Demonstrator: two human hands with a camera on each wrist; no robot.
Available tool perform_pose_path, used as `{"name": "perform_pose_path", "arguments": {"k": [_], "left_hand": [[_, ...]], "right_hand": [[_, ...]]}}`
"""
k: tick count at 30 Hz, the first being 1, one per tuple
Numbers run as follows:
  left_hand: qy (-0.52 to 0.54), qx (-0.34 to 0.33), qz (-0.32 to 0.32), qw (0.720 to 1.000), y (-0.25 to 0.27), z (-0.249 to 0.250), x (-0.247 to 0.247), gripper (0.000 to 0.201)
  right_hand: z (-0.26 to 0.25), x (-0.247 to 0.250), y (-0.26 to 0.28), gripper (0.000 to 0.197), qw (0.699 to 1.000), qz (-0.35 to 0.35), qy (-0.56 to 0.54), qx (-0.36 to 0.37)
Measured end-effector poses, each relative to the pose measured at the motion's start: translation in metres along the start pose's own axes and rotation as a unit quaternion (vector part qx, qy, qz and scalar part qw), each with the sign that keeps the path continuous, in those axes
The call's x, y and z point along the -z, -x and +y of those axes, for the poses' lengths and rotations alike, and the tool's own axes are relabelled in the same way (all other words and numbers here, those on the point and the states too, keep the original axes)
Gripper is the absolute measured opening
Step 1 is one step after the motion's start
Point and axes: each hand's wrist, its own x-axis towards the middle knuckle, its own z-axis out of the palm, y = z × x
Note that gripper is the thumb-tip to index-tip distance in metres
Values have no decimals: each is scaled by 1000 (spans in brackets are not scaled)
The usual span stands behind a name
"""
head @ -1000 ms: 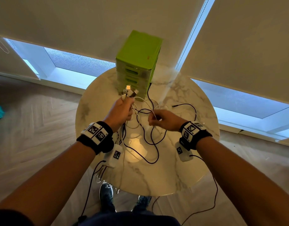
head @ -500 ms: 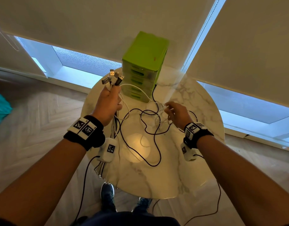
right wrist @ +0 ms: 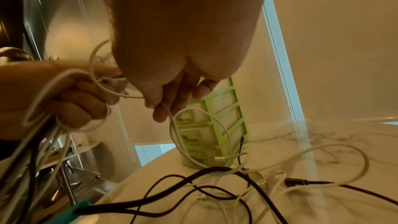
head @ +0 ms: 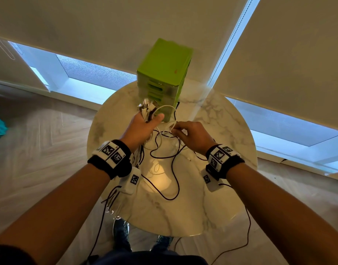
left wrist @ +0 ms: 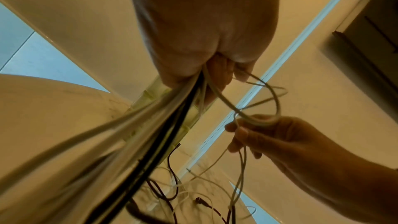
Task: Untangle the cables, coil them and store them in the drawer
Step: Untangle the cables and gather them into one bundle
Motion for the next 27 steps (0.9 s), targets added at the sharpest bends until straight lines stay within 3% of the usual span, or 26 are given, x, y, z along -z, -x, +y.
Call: {"name": "perform_pose_path", "arguments": {"k": [3, 8, 12, 16, 22, 24, 27], "left_hand": [[-12, 24, -57, 998, 1, -4, -8, 31], [-50, 46, -105, 992, 4, -4, -16, 22], [17, 86, -115, 990, 5, 3, -19, 20], [83, 80, -91, 989, 8, 13, -16, 28], [156, 54, -29, 986, 7, 30, 8, 32], [173, 45, -5, 984, 5, 32, 19, 32], [183, 38, 21, 982, 3, 32, 30, 32]], "right_hand": [[-3, 4, -1, 17, 1000, 19, -19, 7], [-4, 6, -2, 14, 998, 55, -11, 32], [11, -4, 4, 16, 996, -12, 91, 22], [31, -23, 16, 13, 975, -144, 170, -8], [61, -35, 31, 14, 948, -235, 187, -106], [70, -34, 35, 20, 947, -243, 163, -134], [73, -26, 38, 26, 964, -193, 88, -158]]}}
